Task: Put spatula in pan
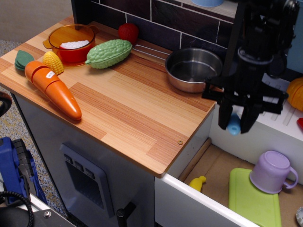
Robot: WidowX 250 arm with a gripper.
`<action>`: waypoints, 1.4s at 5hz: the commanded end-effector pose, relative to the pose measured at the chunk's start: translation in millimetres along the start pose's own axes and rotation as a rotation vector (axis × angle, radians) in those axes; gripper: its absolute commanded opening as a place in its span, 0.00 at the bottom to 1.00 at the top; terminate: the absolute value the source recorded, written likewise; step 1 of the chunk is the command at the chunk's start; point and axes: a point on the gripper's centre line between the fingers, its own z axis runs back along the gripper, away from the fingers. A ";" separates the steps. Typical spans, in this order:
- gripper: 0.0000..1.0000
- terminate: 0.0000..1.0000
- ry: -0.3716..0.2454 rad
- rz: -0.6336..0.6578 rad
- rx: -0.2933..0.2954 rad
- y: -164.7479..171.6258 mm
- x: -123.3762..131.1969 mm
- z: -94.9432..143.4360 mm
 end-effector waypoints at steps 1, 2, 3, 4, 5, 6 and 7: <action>0.00 0.00 -0.064 0.033 0.015 12.0 12.9 55.9; 0.00 0.00 -0.073 0.030 0.035 43.6 17.2 51.7; 0.00 0.00 -0.066 0.060 0.018 64.7 21.7 43.1; 0.00 0.00 -0.084 0.085 0.013 76.4 18.5 29.9; 0.00 0.00 -0.111 0.041 0.012 87.9 22.1 18.0; 0.00 0.00 -0.118 -0.026 0.025 88.6 41.2 16.0; 0.00 0.00 -0.087 -0.089 0.030 88.4 61.0 21.7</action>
